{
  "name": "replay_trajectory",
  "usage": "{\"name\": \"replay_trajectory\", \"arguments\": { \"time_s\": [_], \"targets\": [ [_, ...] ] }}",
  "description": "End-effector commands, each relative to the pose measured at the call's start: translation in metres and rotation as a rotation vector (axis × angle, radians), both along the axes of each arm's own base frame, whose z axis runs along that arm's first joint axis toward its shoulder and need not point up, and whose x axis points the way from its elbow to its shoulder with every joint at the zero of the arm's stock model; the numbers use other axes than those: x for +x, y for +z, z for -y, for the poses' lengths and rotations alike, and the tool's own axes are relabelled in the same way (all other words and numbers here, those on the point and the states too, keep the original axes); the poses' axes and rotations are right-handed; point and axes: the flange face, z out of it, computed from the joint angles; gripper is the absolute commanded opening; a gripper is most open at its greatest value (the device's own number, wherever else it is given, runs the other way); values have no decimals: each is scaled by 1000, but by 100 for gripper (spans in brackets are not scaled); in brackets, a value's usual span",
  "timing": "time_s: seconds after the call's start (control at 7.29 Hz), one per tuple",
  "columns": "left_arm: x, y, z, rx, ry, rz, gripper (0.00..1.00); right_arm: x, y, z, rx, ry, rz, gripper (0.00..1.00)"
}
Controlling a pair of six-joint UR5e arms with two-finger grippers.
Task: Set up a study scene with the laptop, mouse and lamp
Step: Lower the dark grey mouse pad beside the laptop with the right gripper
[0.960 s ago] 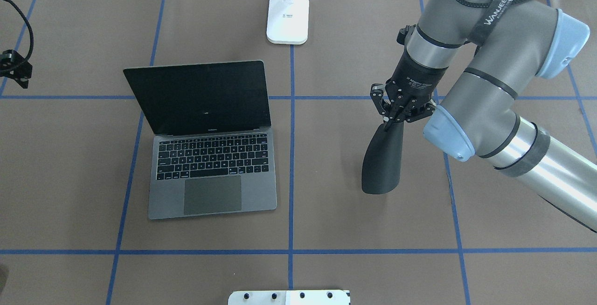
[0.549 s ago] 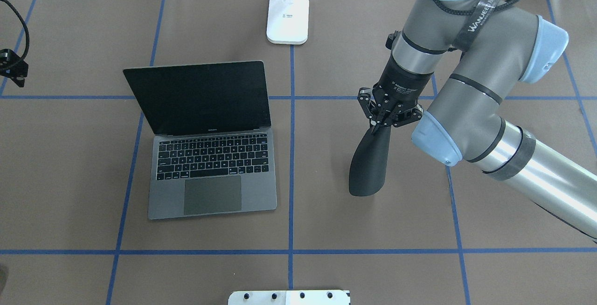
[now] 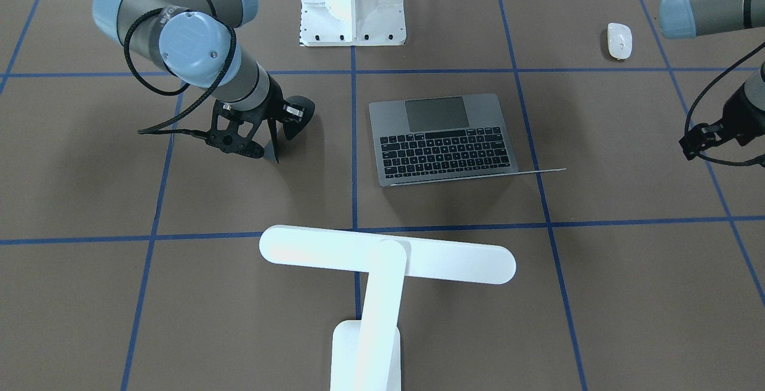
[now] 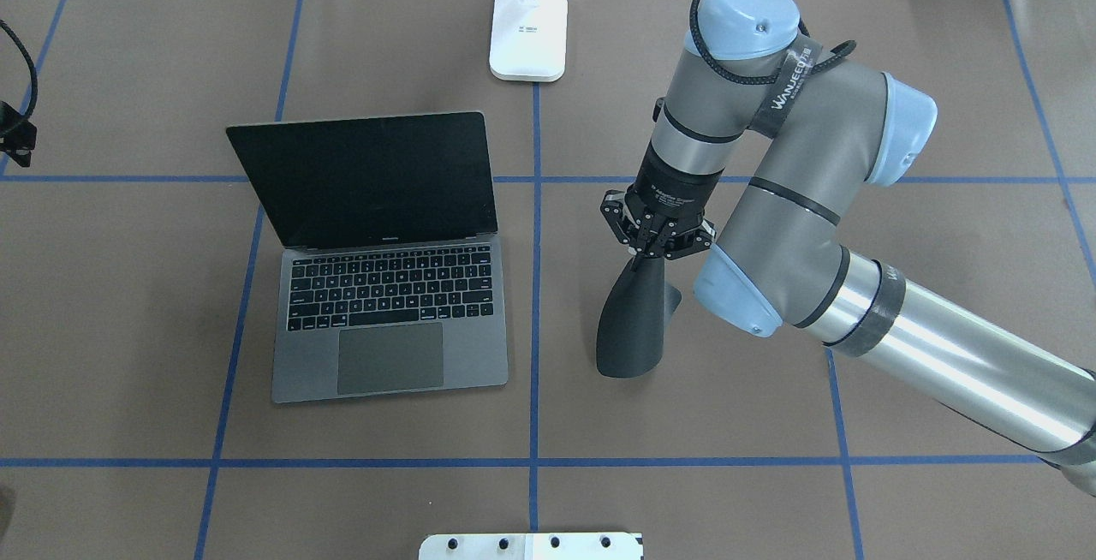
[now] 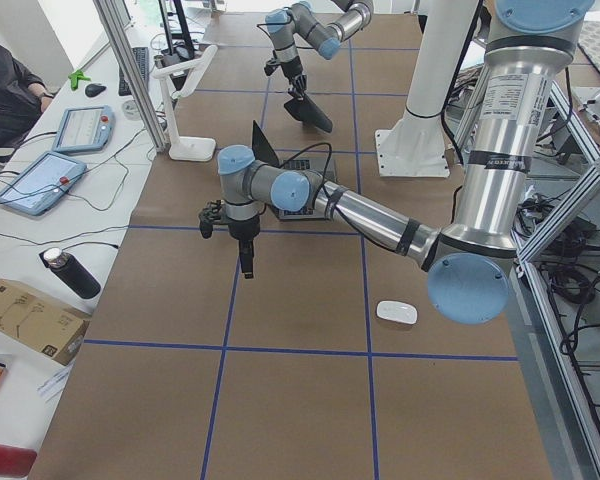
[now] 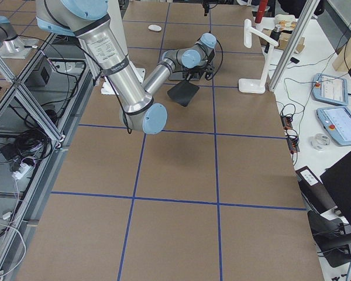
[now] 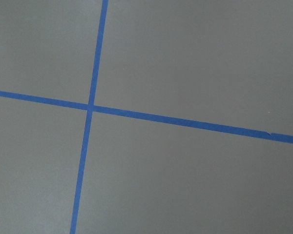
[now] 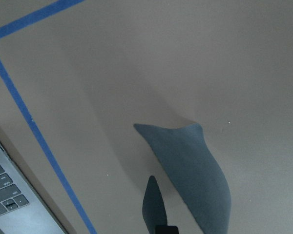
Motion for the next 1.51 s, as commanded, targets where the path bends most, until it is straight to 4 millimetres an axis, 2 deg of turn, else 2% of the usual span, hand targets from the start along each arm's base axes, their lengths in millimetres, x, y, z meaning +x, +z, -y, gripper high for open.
{"name": "replay_trajectory", "arguments": {
  "time_s": [0.0, 0.14, 0.55, 0.82, 1.37],
  "targets": [
    [1, 13, 3, 5, -1, -2, 100, -21, 4, 17, 9, 22, 34, 0],
    [0, 13, 3, 5, -2, -2, 100, -26, 6, 21, 6, 27, 37, 0],
    [-1, 13, 3, 3, -5, -3, 100, -46, -10, 40, 23, 38, 28, 0],
    [-3, 13, 4, 5, -8, -2, 100, -64, -5, 53, 51, 49, 35, 0],
    [-3, 13, 4, 5, -8, -2, 100, -82, -3, 50, 110, 64, 27, 0]
  ]
}}
